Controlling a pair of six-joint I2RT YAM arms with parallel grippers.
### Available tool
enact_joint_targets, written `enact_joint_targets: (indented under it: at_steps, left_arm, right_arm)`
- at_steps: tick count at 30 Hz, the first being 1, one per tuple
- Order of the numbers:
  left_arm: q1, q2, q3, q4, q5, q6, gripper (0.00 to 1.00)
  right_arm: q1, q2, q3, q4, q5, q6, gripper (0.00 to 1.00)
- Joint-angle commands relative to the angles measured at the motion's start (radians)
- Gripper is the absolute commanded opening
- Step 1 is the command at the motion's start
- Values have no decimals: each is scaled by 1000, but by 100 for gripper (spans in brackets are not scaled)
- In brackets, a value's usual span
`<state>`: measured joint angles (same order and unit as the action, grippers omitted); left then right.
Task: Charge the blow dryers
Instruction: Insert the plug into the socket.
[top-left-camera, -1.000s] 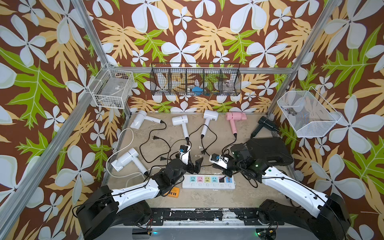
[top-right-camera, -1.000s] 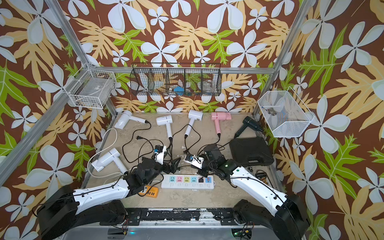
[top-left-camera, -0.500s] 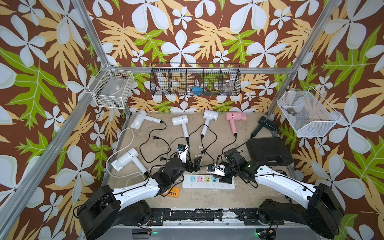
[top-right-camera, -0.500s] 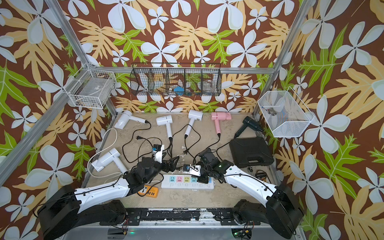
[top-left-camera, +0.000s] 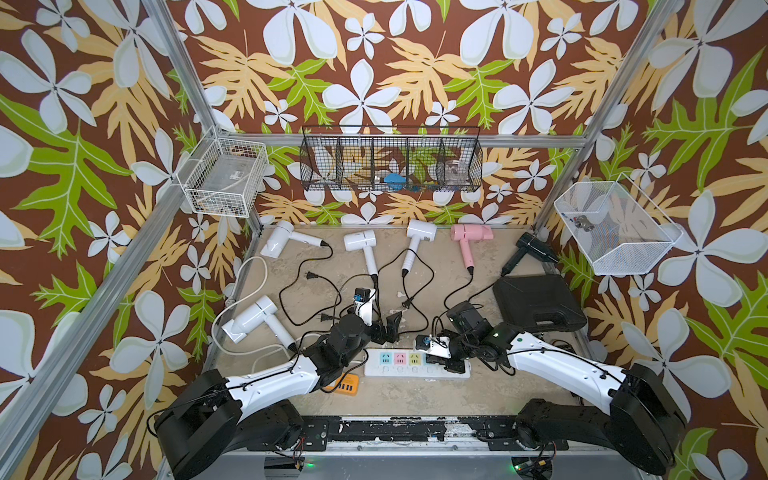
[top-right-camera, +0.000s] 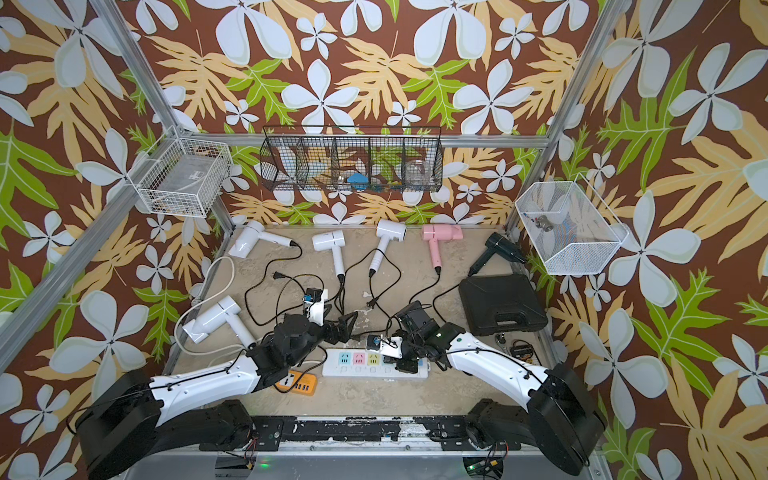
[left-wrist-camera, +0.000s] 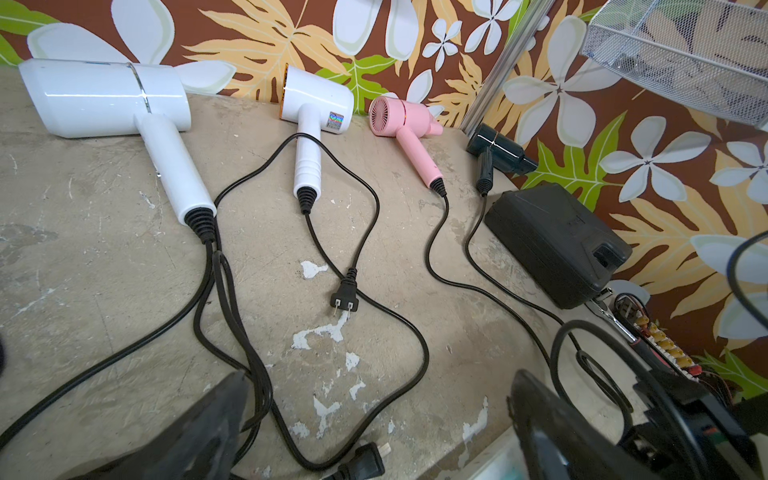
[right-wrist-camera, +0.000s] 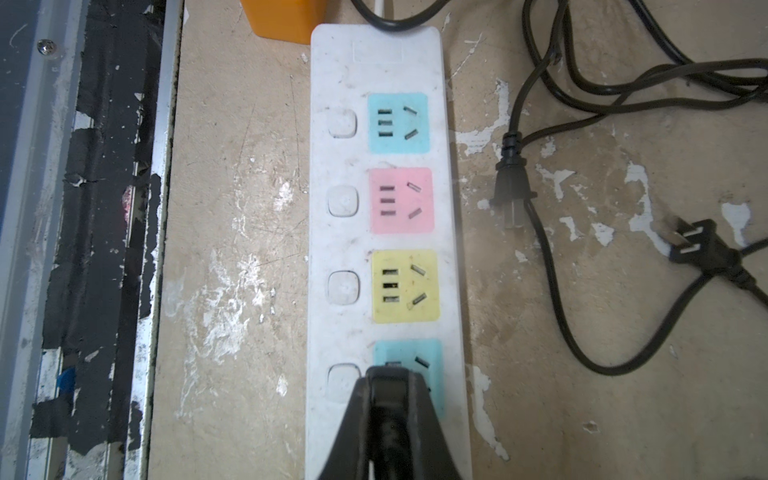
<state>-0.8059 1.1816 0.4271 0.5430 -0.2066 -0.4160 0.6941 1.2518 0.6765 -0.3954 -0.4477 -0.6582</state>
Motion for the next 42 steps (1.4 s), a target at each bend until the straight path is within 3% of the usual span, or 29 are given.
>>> enact_joint_targets:
  at_steps: [1,16,42]
  left_arm:
    - [1,-4,1,2,-7,0,100]
    - [1,-13,-2,3,-5,3,100]
    - [1,-13,-5,6,-3,5,100]
  right_arm:
    - [2,6,-4,9,-9,5,0]
    - [2,37,-15,59,-4,17,0]
    - [2,139,27,-103,98,-27,0]
